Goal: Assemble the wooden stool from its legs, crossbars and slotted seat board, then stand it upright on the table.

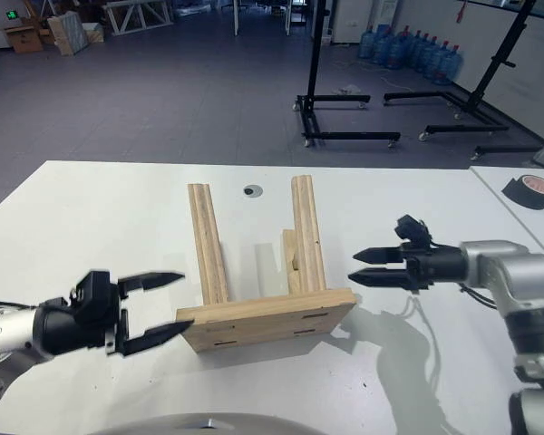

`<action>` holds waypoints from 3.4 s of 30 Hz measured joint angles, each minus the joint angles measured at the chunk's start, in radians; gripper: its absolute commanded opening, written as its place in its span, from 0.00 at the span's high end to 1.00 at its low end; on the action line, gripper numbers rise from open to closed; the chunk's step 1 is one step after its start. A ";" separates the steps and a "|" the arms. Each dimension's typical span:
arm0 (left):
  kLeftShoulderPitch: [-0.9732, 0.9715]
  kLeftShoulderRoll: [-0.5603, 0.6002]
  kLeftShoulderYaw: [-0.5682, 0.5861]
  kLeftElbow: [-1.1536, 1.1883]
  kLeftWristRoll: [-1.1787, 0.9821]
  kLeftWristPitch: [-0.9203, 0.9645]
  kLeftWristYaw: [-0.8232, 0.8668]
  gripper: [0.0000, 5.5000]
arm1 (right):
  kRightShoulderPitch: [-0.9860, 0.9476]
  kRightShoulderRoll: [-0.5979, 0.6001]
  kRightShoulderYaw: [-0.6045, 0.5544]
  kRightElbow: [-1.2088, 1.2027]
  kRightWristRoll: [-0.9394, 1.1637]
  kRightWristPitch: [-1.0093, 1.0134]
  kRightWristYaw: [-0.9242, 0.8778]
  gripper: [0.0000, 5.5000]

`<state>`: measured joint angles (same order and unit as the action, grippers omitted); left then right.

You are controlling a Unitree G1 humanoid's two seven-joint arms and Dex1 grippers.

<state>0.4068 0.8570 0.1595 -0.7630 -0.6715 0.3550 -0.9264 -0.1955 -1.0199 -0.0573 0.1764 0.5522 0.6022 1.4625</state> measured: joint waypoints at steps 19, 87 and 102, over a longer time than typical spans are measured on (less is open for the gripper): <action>-0.104 -0.066 -0.310 0.255 0.380 -0.140 -0.045 0.32 | 0.233 0.223 0.101 -0.116 -0.238 -0.542 -0.157 0.31; -0.266 -0.363 -0.006 0.316 -0.443 0.054 -0.018 0.72 | 0.107 0.164 0.007 -0.374 0.266 0.196 -0.010 0.75; -0.114 -0.456 0.009 0.024 -0.783 0.059 0.555 0.72 | 0.278 0.165 -0.269 -0.513 1.112 0.582 -0.648 0.75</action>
<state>0.2927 0.4014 0.1688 -0.7394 -1.4541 0.4140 -0.3718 0.0824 -0.8551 -0.3259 -0.3366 1.6645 1.1841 0.8144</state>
